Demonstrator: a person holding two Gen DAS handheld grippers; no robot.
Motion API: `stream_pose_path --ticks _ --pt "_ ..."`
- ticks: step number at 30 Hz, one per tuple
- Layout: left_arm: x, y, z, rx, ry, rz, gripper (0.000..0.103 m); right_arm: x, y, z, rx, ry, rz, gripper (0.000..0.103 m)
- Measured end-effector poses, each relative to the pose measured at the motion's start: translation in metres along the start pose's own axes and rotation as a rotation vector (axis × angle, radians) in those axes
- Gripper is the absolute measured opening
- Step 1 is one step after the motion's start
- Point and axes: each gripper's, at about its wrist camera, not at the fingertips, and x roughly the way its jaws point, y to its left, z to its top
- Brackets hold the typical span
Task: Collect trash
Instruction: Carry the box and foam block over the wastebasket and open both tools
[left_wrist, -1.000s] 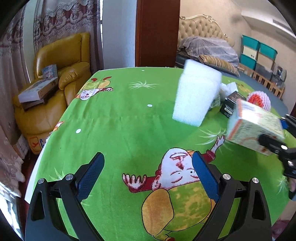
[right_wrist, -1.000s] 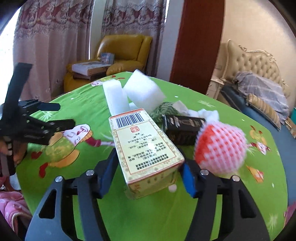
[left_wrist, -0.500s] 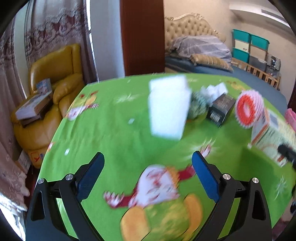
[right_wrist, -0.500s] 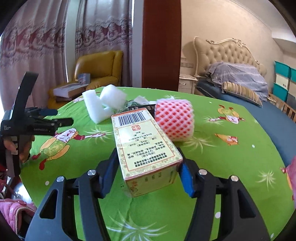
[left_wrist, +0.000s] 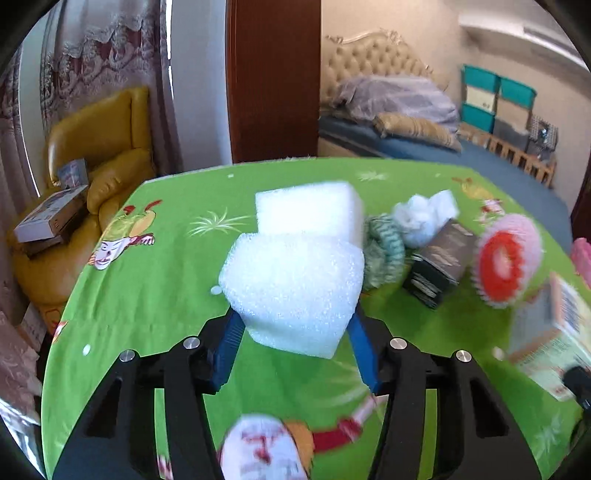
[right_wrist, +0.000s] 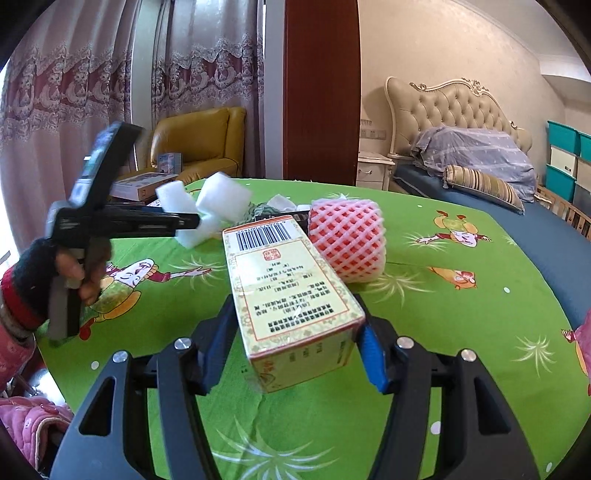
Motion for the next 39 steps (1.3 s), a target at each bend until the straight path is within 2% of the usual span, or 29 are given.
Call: stream_pose_path --ticks 8,11,14,20,30,39 --pt "-0.061 -0.012 -0.052 0.050 -0.062 -0.033 0.050 -0.001 0.002 0.000 -0.012 -0.011 -0.012 0.059" --pt "-0.072 -0.013 -0.063 0.062 -0.084 -0.018 0.050 -0.003 0.000 -0.001 0.002 -0.021 -0.019 0.059" --pt "-0.077 -0.016 -0.071 0.055 -0.086 -0.034 0.050 -0.005 0.001 -0.001 0.009 -0.029 -0.023 0.059" --pt "-0.085 -0.029 -0.074 0.068 -0.108 -0.059 0.051 -0.013 0.006 -0.004 0.009 -0.034 -0.017 0.059" --pt "-0.105 -0.050 -0.074 0.091 -0.196 -0.075 0.051 -0.030 0.024 -0.009 -0.055 -0.071 -0.046 0.059" --pt "-0.106 -0.063 -0.076 0.115 -0.191 -0.085 0.051 -0.040 0.021 -0.014 -0.053 -0.089 -0.071 0.059"
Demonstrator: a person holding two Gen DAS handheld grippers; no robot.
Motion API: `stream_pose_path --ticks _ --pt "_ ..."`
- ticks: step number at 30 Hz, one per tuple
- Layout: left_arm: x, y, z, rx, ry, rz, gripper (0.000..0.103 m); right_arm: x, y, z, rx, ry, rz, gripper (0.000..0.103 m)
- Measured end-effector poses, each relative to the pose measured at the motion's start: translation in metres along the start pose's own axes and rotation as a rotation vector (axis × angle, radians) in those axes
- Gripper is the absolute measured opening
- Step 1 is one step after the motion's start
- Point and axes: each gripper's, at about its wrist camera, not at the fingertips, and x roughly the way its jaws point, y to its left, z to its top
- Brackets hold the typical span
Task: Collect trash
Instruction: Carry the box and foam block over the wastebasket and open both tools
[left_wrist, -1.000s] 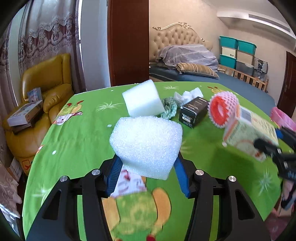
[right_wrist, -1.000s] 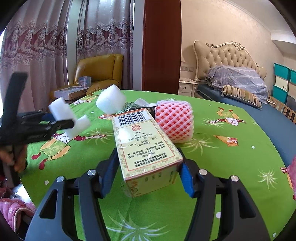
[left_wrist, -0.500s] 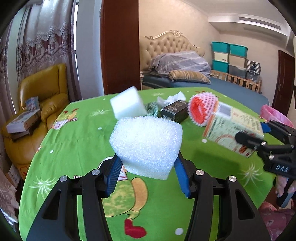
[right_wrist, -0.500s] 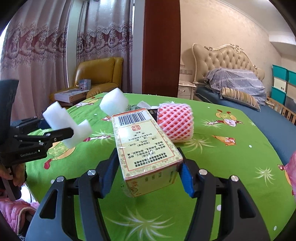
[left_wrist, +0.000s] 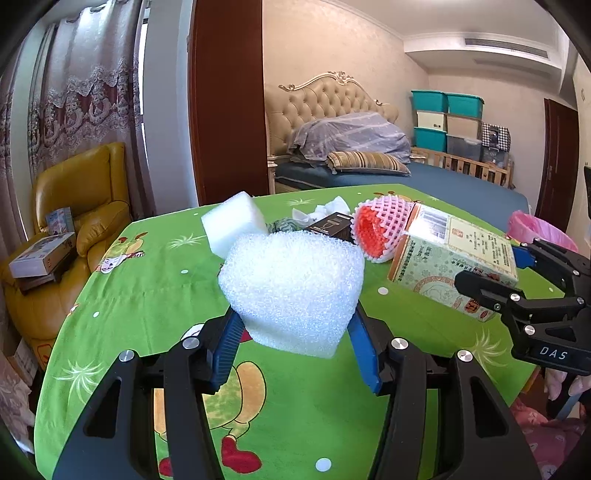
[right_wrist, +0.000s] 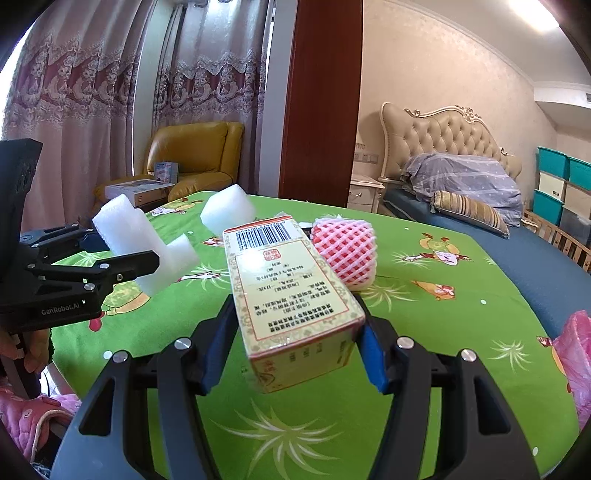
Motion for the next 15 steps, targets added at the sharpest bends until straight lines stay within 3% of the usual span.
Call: stream_pose_path --ticks 8,15 --pt "0.002 -0.007 0.000 0.020 0.010 -0.008 0.051 -0.010 -0.013 -0.003 0.020 -0.019 -0.046 0.059" --pt "0.006 -0.034 0.009 0.096 0.015 -0.060 0.052 -0.027 -0.034 -0.005 0.055 -0.049 -0.092 0.059"
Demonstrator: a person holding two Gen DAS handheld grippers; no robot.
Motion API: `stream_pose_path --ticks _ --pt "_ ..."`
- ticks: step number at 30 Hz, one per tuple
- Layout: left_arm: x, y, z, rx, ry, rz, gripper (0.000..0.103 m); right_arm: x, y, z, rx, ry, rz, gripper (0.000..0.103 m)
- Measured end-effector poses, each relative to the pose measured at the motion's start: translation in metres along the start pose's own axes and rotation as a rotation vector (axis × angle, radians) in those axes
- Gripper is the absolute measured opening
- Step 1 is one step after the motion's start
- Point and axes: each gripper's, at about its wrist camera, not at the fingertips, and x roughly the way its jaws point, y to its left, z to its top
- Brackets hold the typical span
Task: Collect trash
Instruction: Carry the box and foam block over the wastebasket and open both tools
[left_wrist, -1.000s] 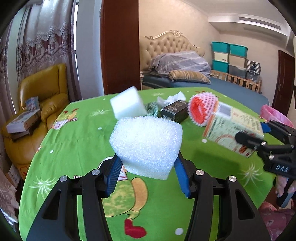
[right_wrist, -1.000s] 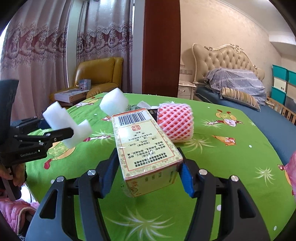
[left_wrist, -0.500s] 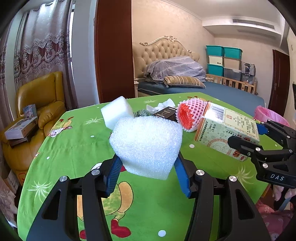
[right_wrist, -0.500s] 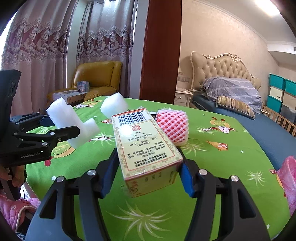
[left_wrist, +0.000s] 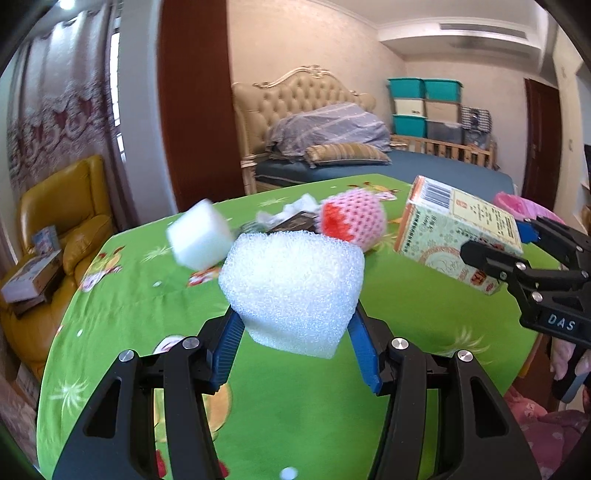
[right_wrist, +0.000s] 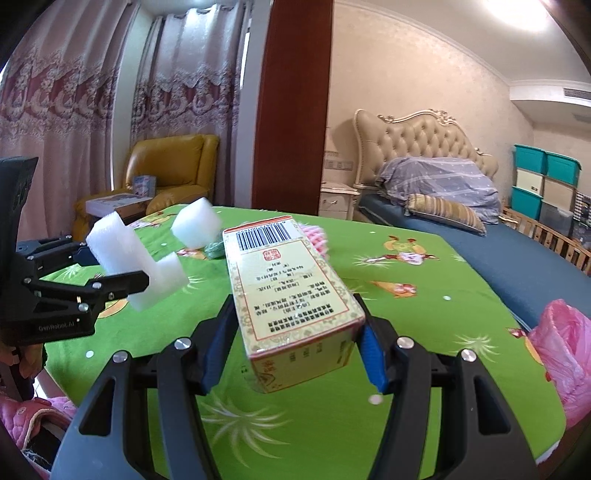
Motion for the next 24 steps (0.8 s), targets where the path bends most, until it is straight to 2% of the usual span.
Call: stream_pose_path --ticks 12,24 --pt "0.025 -0.058 0.034 0.083 0.025 -0.170 0.052 -0.033 -0.069 -0.006 0.076 -0.044 -0.135 0.059" --pt "0.051 -0.143 0.071 0.163 0.005 -0.329 0.052 -0.078 -0.166 -0.028 0.184 -0.073 -0.339 0.059"
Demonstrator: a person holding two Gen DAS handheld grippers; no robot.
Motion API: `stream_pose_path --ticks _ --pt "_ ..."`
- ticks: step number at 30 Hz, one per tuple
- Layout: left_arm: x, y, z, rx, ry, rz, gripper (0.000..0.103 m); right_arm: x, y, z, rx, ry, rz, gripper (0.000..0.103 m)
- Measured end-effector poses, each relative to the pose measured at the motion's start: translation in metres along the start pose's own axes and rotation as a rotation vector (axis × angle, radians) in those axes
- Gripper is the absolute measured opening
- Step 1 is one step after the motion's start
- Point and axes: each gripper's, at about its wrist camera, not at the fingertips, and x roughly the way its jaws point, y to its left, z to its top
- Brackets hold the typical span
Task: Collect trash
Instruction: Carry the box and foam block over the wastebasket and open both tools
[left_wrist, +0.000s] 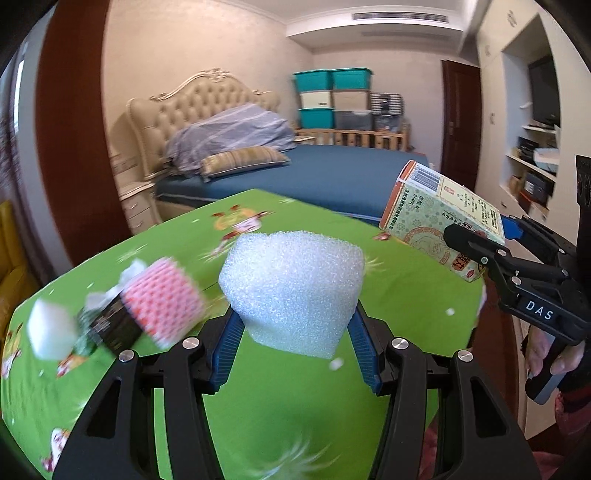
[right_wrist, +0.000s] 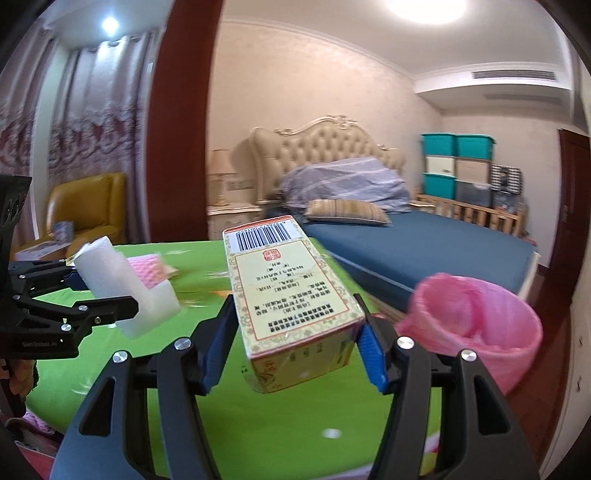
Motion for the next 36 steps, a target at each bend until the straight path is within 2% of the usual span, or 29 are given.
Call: stream_pose_path --ticks 9,15,18,23,27,36 --pt "0.046 -0.065 0.046 0.067 0.001 -0.125 0.052 -0.011 -0.083 -0.012 0.065 0.006 -0.167 0.059" --pt "0.094 -0.108 0.088 0.040 0.027 -0.226 0.052 -0.007 -0.147 -0.007 0.088 0.011 -0.263 0.059" --pt "0.118 -0.129 0.106 0.031 0.041 -0.248 0.052 0.001 -0.180 -0.005 0.108 0.024 -0.292 0.059" --pt "0.156 -0.166 0.127 0.039 0.063 -0.266 0.052 0.022 -0.228 -0.003 0.168 0.051 -0.307 0.059" --pt "0.193 -0.188 0.140 0.015 0.122 -0.292 0.052 0.041 -0.255 -0.002 0.187 0.072 -0.320 0.059" --pt "0.246 -0.214 0.153 -0.036 0.192 -0.319 0.052 0.074 -0.277 0.002 0.197 0.115 -0.320 0.059"
